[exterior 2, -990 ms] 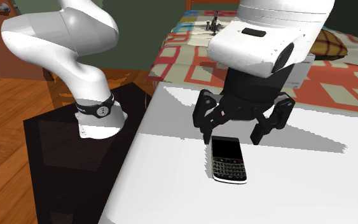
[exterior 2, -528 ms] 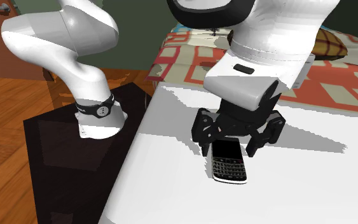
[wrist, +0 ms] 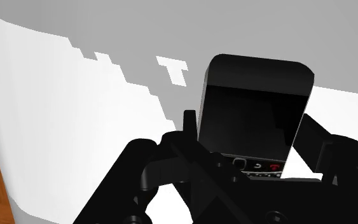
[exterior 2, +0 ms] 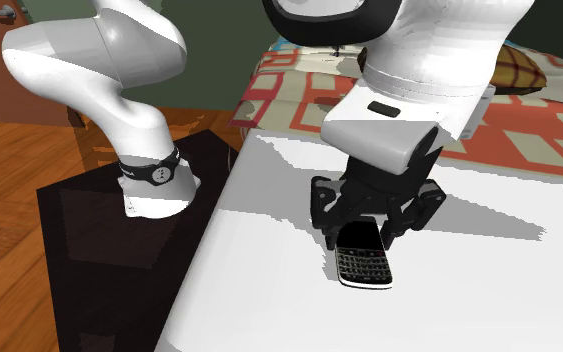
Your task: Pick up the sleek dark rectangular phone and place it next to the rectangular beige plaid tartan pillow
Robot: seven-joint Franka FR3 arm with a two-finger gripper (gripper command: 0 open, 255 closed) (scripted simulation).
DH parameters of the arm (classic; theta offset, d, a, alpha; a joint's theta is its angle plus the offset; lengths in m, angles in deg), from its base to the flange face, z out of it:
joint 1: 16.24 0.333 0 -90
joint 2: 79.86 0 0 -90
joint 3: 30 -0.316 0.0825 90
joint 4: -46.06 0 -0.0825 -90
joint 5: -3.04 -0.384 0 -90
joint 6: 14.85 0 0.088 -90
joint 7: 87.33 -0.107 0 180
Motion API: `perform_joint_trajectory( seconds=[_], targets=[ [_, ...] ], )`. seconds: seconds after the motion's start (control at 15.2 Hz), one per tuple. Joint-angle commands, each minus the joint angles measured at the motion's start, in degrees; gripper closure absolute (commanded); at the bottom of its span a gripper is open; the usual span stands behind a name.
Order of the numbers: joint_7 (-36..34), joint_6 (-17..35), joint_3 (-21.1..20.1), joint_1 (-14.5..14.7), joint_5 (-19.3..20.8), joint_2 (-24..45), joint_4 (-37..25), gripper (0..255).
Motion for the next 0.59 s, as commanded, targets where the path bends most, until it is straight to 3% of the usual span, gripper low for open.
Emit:
perform_joint_trajectory(
  seconds=[0.0, 0.53],
  targets=[
    [0.00, -0.04, 0.03, -0.02, 0.02, 0.07, 0.10, 255],
    [0.27, -0.86, 0.07, 0.02, -0.31, -0.52, -0.18, 255]
  ],
)
